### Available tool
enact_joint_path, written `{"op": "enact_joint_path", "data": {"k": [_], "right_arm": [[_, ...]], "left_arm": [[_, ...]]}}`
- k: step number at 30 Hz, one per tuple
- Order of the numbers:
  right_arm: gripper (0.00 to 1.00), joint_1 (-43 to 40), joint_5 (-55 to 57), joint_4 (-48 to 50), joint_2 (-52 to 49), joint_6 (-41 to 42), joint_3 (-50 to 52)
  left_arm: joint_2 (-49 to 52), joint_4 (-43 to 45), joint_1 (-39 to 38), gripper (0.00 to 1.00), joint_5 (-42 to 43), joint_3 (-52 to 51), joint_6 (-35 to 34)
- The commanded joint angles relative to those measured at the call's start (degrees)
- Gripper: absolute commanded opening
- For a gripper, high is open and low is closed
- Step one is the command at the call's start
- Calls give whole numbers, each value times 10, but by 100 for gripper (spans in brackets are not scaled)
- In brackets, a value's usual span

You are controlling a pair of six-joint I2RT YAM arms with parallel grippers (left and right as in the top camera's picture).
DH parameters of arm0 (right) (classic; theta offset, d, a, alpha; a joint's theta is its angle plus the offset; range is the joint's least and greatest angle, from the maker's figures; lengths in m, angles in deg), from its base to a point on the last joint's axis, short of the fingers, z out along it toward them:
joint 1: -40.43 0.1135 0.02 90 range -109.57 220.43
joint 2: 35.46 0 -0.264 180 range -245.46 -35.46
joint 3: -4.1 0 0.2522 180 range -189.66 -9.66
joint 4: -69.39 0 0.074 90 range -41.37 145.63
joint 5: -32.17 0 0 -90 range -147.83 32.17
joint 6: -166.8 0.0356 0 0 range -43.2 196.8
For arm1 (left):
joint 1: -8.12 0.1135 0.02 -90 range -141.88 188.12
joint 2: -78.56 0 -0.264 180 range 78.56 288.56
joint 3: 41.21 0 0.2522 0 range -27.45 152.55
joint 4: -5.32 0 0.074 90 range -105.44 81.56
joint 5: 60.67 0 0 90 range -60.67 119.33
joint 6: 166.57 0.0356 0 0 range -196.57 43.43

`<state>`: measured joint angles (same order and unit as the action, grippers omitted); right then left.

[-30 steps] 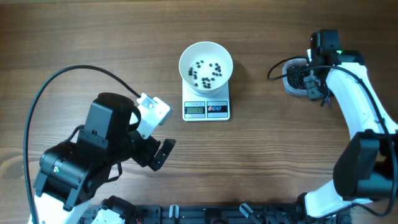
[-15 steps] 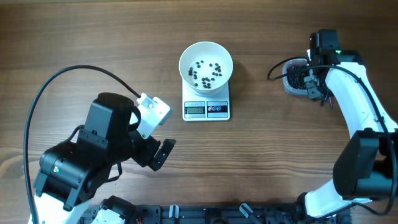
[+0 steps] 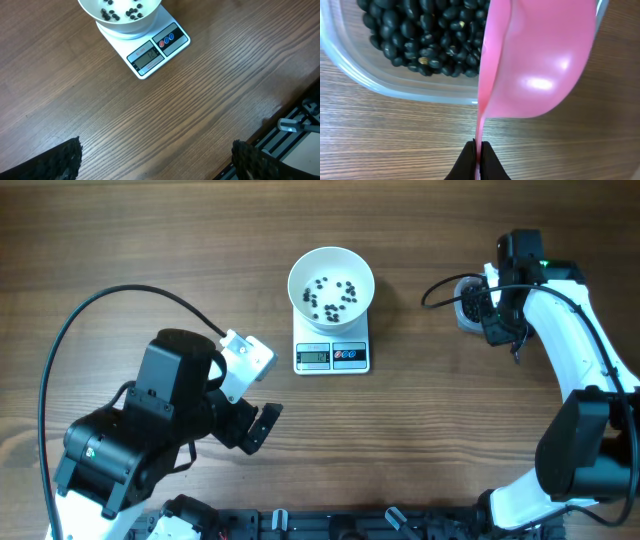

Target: Scoop item into bowl and weigh 150g on scale

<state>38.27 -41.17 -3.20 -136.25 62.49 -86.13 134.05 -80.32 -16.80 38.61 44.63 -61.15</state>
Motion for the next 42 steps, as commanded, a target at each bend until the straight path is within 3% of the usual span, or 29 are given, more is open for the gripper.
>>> {"op": "enact_joint_path", "data": {"k": [1, 6, 8, 12, 15, 22, 28, 32, 42], "right_arm": [[5, 0, -17, 15, -9, -5, 1], [5, 0, -17, 24, -9, -5, 1], [15, 0, -17, 25, -9, -5, 1], [18, 0, -17, 25, -9, -5, 1], [28, 0, -17, 25, -9, -5, 1], [30, 0, -17, 31, -9, 23, 1], [59, 0, -17, 4, 1, 82, -35], [72, 0, -17, -28, 35, 113, -88], [79, 0, -101, -60, 247, 185, -136]], "left_arm": [[-3, 0, 5, 100, -1, 7, 9], [-3, 0, 5, 100, -1, 7, 9], [-3, 0, 5, 100, -1, 7, 9], [-3, 1, 5, 100, -1, 7, 9], [-3, 0, 5, 100, -1, 7, 9], [-3, 1, 5, 100, -1, 7, 9], [-3, 1, 5, 100, -1, 7, 9], [-3, 1, 5, 100, -1, 7, 9], [-3, 0, 5, 100, -1, 7, 9]]}}
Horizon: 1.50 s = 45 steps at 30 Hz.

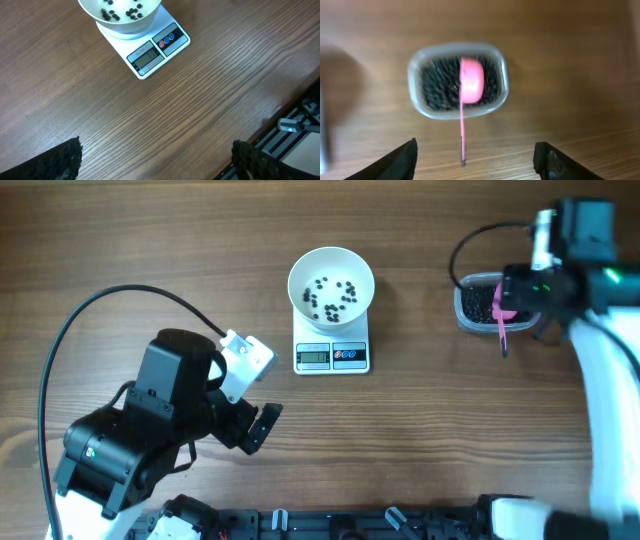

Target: Scoop item into bowl and weigh 150g on scale

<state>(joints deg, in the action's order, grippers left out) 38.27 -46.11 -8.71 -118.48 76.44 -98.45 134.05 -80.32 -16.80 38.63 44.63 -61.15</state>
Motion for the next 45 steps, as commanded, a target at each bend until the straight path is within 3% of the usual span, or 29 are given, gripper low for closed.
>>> {"op": "enact_joint_path", "data": {"k": [1, 6, 11, 20, 29, 45], "right_arm": [[79, 0, -63, -7, 89, 50, -10], [83, 0, -93, -8, 163, 76, 34], [97, 0, -79, 21, 218, 143, 166], [100, 0, -77, 144, 260, 244, 383], [97, 0, -72, 260, 231, 238, 471], [82, 0, 4, 593, 45, 76, 537]], "left_arm": [[-3, 1, 5, 100, -2, 7, 9], [-3, 1, 5, 100, -2, 7, 9], [-3, 1, 5, 100, -2, 7, 9], [-3, 1, 5, 100, -2, 7, 9], [-3, 1, 5, 100, -2, 7, 9], [-3, 1, 5, 100, -2, 7, 9]]}}
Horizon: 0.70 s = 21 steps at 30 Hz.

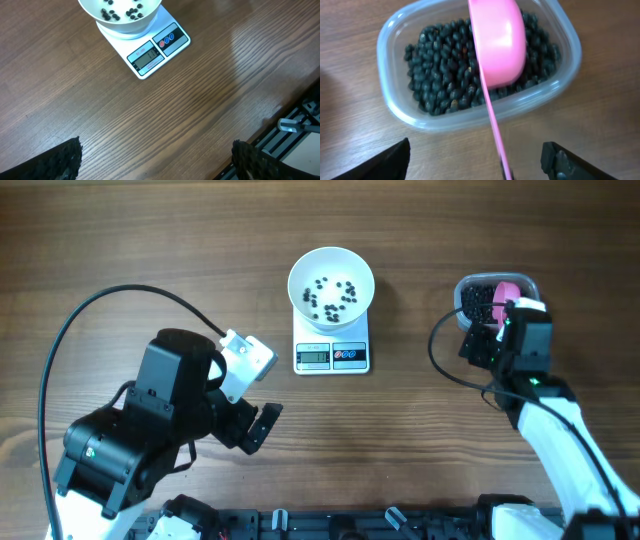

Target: Scoop item into bowl and weigh 150g on scale

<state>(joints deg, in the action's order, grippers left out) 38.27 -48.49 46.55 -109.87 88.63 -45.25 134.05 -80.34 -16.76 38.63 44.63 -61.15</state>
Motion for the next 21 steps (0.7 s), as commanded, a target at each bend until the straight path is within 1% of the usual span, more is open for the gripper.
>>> {"op": "enact_joint_path", "data": {"k": [1, 2, 6, 8, 14, 16, 20, 21], "right_arm": [[80, 0, 27, 51, -50, -46, 5], [78, 0, 27, 60, -59, -46, 5], [65, 0, 27, 64, -74, -46, 5], [57, 0, 27, 61, -74, -58, 5], [50, 0, 27, 54, -73, -65, 5], [50, 0, 29, 54, -73, -73, 5], [41, 0, 61, 47, -73, -71, 5], [40, 0, 64, 45, -73, -72, 5]], "left_arm": [[-3, 1, 4, 100, -2, 7, 9], [-3, 1, 4, 100, -2, 7, 9], [-3, 1, 4, 100, -2, 7, 9], [-3, 1, 4, 100, -2, 7, 9], [-3, 1, 4, 100, -2, 7, 9], [-3, 1, 4, 100, -2, 7, 9], [-3, 1, 4, 100, -2, 7, 9], [-3, 1, 4, 100, -2, 7, 9]]}}
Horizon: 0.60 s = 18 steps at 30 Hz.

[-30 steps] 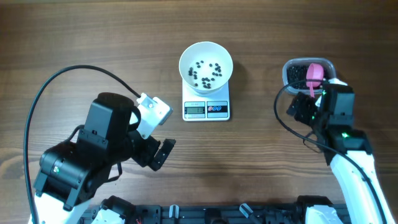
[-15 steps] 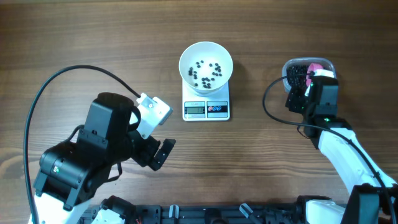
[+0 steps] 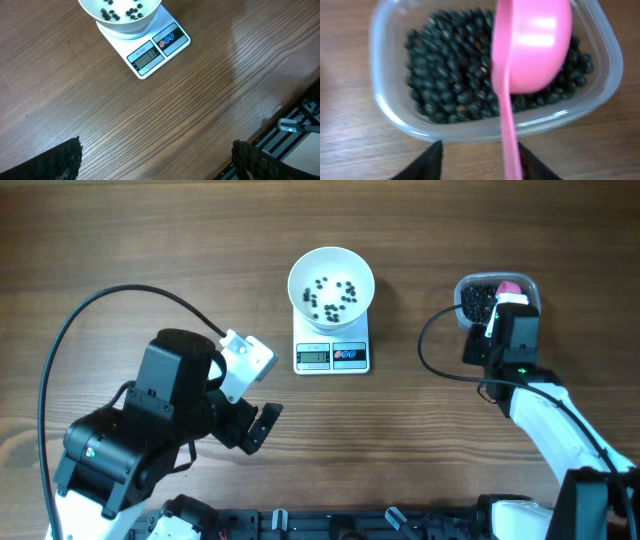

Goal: Scoop item into bowl and weigh 150g on scale
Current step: 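Drag the pink scoop through the black beans with the right gripper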

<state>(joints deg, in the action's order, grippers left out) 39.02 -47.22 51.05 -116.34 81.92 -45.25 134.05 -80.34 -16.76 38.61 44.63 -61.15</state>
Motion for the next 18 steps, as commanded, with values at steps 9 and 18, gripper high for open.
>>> {"op": "enact_joint_path", "data": {"k": [9, 18], "right_arm": [[38, -7, 50, 29, -9, -4, 3], [24, -7, 48, 28, 9, -4, 3]], "left_arm": [[-3, 1, 4, 100, -1, 7, 9], [-3, 1, 4, 100, -1, 7, 9]]}}
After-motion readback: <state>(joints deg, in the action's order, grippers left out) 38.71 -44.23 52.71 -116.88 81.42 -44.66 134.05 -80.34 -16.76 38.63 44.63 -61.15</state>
